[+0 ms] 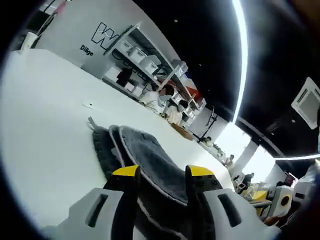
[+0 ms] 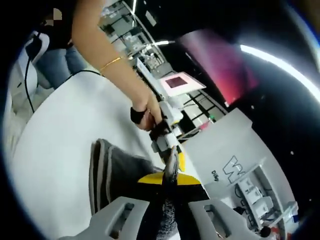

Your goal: Open the folded towel by lifting each exposed corner and separating the folded layers until the towel lies flat within the target outline without major curled edges

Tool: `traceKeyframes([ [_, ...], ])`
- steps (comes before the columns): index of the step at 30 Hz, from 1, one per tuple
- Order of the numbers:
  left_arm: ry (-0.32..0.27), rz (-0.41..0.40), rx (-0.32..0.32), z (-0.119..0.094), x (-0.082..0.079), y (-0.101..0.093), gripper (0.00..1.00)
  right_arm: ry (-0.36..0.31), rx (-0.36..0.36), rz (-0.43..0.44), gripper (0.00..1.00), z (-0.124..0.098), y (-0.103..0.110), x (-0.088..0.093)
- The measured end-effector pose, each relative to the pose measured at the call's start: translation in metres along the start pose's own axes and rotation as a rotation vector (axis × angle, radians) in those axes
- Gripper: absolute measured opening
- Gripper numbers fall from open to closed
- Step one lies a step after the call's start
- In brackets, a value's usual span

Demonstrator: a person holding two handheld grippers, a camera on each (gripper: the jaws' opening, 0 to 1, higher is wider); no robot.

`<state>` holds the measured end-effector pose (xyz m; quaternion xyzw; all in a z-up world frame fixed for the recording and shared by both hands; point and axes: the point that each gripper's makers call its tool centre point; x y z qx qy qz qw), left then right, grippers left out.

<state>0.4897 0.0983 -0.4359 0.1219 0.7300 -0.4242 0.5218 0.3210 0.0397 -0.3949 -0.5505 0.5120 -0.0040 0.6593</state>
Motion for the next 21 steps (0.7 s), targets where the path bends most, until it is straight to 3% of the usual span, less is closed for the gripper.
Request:
traceKeyframes([
  [12,0.019,0.072,-0.031,0.011,0.0,0.018,0.35,-0.009,-0.006,-0.01,0.0,0.002,0.001,-0.003],
  [17,-0.018,0.162,-0.082,0.015,-0.013,0.033,0.34,-0.01,-0.008,-0.021,0.0,0.001,0.001,-0.003],
  [21,-0.033,0.178,-0.074,0.018,-0.021,0.033,0.33,-0.007,-0.005,-0.023,0.0,0.001,0.0,-0.003],
])
Point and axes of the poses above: the point that each gripper's makers call its tool centre point, and the gripper's own axes: z roughly forward along the fingers, y roughly to its left, x roughly out of its underside, and after that the axes turned 10 degrees about z, right-handed
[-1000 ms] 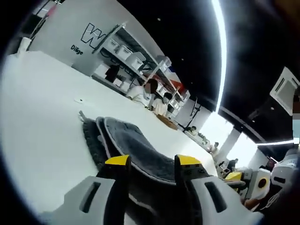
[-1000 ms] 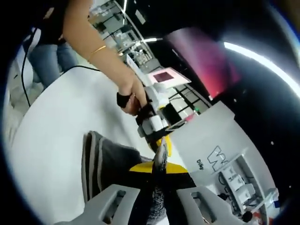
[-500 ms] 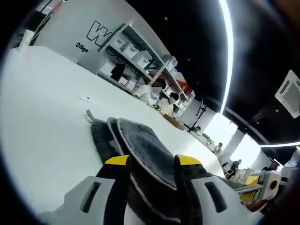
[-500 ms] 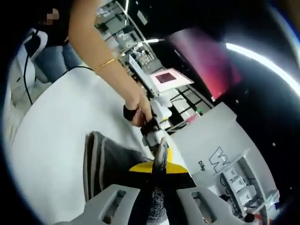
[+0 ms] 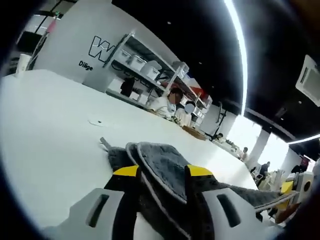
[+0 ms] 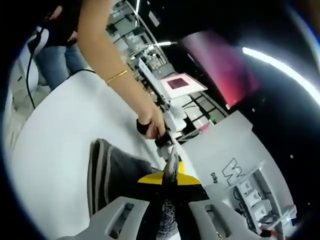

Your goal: Open the folded towel by lifting each exposed corner and separating the folded layers until the towel lies flat within the target outline without major curled edges

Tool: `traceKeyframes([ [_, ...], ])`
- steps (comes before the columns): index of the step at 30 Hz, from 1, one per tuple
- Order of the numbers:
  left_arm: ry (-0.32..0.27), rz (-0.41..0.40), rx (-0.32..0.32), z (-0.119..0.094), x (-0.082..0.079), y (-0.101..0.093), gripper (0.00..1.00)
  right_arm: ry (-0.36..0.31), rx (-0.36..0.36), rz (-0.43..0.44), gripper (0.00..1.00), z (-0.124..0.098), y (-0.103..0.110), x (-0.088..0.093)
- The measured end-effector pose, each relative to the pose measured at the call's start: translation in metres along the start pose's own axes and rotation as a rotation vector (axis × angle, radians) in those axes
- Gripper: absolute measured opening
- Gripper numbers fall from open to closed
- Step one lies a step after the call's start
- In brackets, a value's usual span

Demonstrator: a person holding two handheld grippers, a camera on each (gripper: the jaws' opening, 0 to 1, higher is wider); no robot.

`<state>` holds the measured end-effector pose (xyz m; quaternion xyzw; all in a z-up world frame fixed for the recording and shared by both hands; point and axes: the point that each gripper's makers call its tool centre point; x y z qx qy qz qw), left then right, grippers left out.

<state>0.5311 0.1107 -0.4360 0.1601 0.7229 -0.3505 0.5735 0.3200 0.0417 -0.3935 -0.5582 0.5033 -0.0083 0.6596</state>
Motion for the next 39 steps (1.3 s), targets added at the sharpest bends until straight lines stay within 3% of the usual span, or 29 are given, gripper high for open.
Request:
traceKeyframes([
  [3,0.026,0.059,0.012,0.004,0.001,-0.004,0.3,0.0,-0.002,0.003,0.0,0.0,0.001,0.0],
  [12,0.047,0.086,0.005,0.019,-0.004,-0.001,0.32,-0.003,-0.001,0.018,0.0,0.002,-0.001,0.0],
  [14,0.058,0.117,-0.028,0.022,-0.004,0.008,0.32,-0.003,0.005,0.018,0.0,0.003,-0.003,-0.001],
  [22,0.078,0.124,-0.049,0.03,0.0,0.014,0.32,-0.006,-0.003,0.023,0.0,0.005,-0.002,-0.001],
  [26,0.056,0.078,-0.067,0.035,-0.003,0.021,0.31,-0.012,0.004,0.025,0.0,0.006,-0.004,-0.003],
  [28,0.07,0.093,-0.091,0.037,-0.001,0.025,0.3,-0.014,0.009,0.025,0.0,0.005,-0.005,-0.003],
  [29,0.078,0.139,-0.112,0.038,-0.002,0.029,0.3,-0.013,0.011,0.027,0.0,0.005,-0.006,-0.002],
  [39,0.08,0.129,-0.101,0.047,0.002,0.031,0.25,-0.007,-0.002,0.027,0.0,0.006,-0.004,0.0],
])
Point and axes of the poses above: the point that each gripper's makers call its tool centre point, and the gripper's own axes: z roughly forward along the fingers, y roughly to its left, x roughly out of its underside, and after that the axes turned 10 degrees about z, right-handed
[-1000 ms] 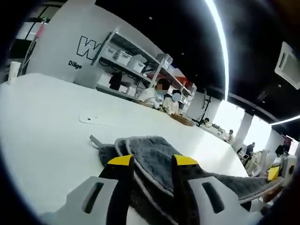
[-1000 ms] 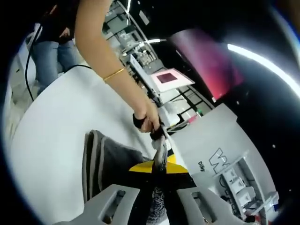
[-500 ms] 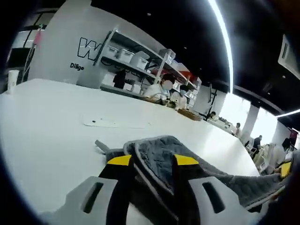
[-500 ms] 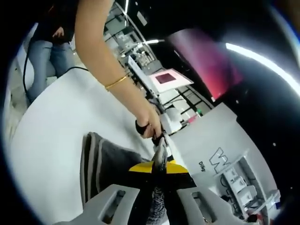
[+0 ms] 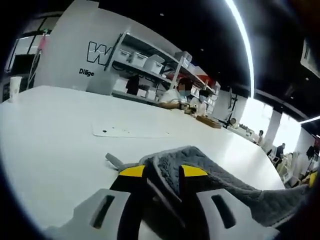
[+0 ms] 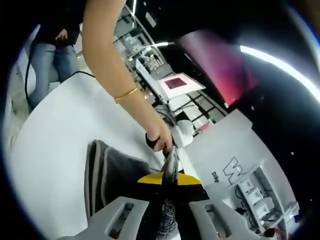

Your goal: Open the folded towel by lifting each exposed corner and separating the folded layers until the towel lies flat within the target outline without major curled edges

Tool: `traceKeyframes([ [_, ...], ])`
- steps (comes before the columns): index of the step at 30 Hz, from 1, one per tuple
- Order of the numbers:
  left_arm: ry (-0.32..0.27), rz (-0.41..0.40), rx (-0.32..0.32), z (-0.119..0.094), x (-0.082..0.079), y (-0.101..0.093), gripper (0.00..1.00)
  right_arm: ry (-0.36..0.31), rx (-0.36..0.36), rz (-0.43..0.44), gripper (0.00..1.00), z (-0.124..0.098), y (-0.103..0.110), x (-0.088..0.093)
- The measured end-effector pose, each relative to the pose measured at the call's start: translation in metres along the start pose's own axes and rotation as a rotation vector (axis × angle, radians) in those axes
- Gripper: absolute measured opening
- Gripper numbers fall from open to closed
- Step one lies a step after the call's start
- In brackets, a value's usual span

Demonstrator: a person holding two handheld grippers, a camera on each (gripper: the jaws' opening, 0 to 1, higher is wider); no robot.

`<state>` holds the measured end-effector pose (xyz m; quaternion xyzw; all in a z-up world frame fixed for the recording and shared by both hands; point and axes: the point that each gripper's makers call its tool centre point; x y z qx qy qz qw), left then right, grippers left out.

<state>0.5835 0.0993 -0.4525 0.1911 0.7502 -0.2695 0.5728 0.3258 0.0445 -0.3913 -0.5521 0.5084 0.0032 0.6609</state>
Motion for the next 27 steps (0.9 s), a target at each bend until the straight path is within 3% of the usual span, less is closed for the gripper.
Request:
traceKeyframes([
  [7,0.019,0.012,0.002,0.0016,0.007,-0.002,0.23,-0.001,-0.003,0.001,0.0,0.0006,0.0007,0.0004],
  [14,0.005,0.055,0.016,0.0032,0.0026,-0.006,0.18,0.0,-0.011,0.007,0.0,0.0029,0.0023,0.0024],
  [27,-0.01,-0.023,-0.001,0.0039,-0.0001,-0.0007,0.05,-0.008,0.001,0.03,0.0,-0.0008,-0.0018,0.0038],
])
Point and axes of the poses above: the point that each gripper's makers call its tool centre point, and the gripper's own axes: z roughly forward along the fingers, y roughly to its left, x roughly out of its underside, and after that the axes turned 10 degrees about z, right-handed
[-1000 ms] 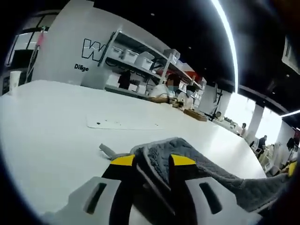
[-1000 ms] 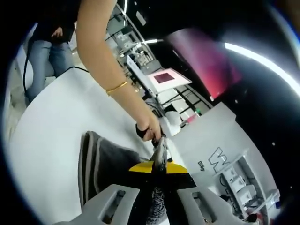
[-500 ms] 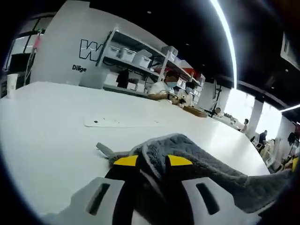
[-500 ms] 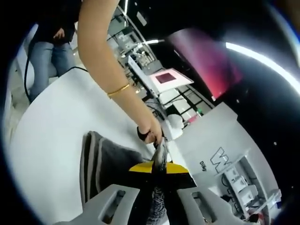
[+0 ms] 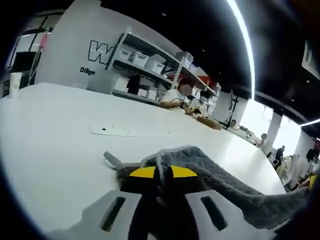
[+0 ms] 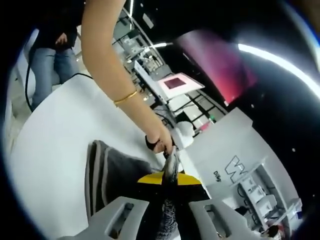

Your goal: Open the folded towel by lifting each exposed corner and separating the folded layers until the towel lies flat within the target outline without major curled edges

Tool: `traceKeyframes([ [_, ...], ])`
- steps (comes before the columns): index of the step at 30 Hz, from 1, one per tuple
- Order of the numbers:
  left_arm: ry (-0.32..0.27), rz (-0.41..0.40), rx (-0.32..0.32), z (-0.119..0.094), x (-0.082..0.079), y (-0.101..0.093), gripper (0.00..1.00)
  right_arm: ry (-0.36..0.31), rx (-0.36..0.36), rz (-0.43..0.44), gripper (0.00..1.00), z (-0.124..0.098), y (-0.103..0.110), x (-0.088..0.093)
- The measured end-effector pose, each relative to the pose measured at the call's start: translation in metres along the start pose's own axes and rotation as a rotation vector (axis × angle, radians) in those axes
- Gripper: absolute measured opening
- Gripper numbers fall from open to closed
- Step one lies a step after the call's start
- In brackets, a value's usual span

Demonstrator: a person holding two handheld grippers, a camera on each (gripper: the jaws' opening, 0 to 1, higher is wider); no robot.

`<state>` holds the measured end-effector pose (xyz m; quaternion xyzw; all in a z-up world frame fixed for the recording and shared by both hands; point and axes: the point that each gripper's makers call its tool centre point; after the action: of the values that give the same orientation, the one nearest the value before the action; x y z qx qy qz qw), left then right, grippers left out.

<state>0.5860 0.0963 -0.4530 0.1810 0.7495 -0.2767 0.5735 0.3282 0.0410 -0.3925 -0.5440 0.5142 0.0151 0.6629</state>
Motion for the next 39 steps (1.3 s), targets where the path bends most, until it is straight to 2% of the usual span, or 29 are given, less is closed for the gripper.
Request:
traceKeyframes([
  [2,-0.001,-0.003,0.002,-0.001,-0.002,-0.004,0.02,-0.002,0.003,0.003,0.0,-0.001,-0.001,0.0],
  [7,0.011,0.049,0.009,-0.002,-0.006,-0.011,0.02,-0.006,0.007,0.013,0.0,-0.004,-0.002,0.0],
  [15,-0.01,0.083,0.016,-0.003,-0.024,-0.018,0.02,-0.016,0.028,0.019,0.0,-0.009,-0.009,0.0],
  [25,-0.042,0.082,0.041,0.005,-0.039,-0.039,0.02,-0.005,0.095,0.056,0.0,-0.027,-0.033,0.007],
  [31,-0.077,0.094,0.067,0.012,-0.06,-0.055,0.02,-0.002,0.153,0.106,0.0,-0.04,-0.047,0.012],
  [35,-0.076,0.108,0.064,0.02,-0.07,-0.059,0.02,0.009,0.187,0.133,0.0,-0.05,-0.056,0.019],
  [39,-0.088,0.114,0.088,0.025,-0.079,-0.073,0.02,0.025,0.232,0.159,0.0,-0.065,-0.07,0.028],
])
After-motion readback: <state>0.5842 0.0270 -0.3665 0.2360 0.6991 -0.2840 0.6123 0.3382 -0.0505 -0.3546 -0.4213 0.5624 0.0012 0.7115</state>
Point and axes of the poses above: the point that each gripper's makers call its tool centre point, and the gripper's own axes: z roughly forward along the fingers, y roughly to its left, x roughly out of its underside, and after that the axes turned 10 degrees about z, right-handed
